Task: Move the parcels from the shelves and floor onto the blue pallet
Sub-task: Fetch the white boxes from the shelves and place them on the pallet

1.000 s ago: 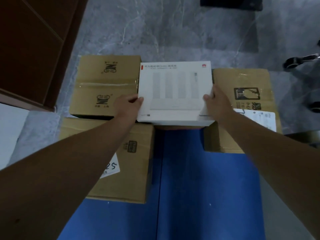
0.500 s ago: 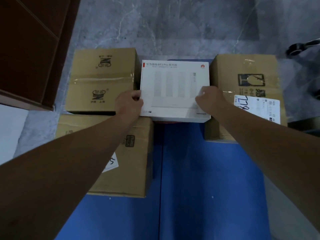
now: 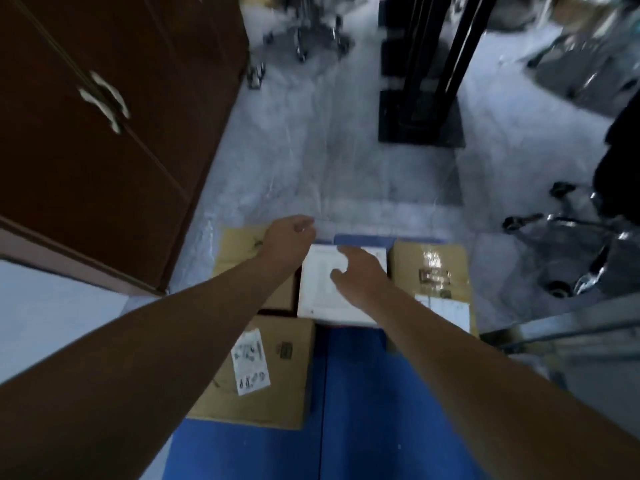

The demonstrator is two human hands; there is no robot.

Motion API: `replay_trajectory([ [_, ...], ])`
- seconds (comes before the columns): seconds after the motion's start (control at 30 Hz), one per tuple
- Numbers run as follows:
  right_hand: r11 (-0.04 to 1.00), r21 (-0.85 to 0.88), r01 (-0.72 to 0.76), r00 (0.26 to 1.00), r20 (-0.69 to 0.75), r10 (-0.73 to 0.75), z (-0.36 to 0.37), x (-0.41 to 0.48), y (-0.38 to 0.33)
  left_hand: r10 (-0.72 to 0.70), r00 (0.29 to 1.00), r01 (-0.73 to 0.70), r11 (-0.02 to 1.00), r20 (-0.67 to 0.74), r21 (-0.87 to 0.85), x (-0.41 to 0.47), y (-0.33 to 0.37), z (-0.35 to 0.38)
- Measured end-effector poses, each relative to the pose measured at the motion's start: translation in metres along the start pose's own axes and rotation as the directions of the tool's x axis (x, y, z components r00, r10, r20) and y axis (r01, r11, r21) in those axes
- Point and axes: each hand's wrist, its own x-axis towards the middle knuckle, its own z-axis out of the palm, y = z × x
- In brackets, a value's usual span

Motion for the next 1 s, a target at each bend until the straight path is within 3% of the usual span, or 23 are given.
replay_trajectory([
  [0.17,0.98,-0.069,0.185,0.963,-0.184,-0.195,-0.127,-0.081,-0.139,0.147,0.988,-0.141,0.985,-0.053,0.096,-0.057,0.15,-0.12],
  [0.33,0.942,-0.176,0.286,0.908,-0.264,-0.325,-0.249,-0.203,-0.241,0.307,0.951,-0.292,0.927,-0.032,0.237,-0.151,0.278,-0.209],
  [0.5,0.864,-0.453,0.221,0.895,-0.257,-0.364,-0.33,-0.307,-0.295,0.475,0.877,-0.471,0.823,0.068,0.317,-0.217,0.38,-0.269],
  [0.57,0.849,-0.495,0.187,0.871,-0.316,-0.376,-0.354,-0.346,-0.318,0.537,0.841,-0.531,0.795,0.067,0.293,-0.237,0.412,-0.293],
  [0.73,0.866,-0.479,0.146,0.742,-0.526,-0.416,-0.37,-0.431,-0.362,0.689,0.712,-0.689,0.651,0.132,0.318,-0.283,0.462,-0.333],
  [0.87,0.855,-0.519,-0.001,0.663,-0.64,-0.388,-0.347,-0.486,-0.365,0.773,0.608,-0.788,0.56,0.179,0.257,-0.319,0.475,-0.343],
  [1.0,0.873,-0.464,-0.148,0.623,-0.729,-0.282,-0.317,-0.549,-0.348,0.801,0.488,-0.873,0.455,0.347,0.176,-0.359,0.466,-0.332],
])
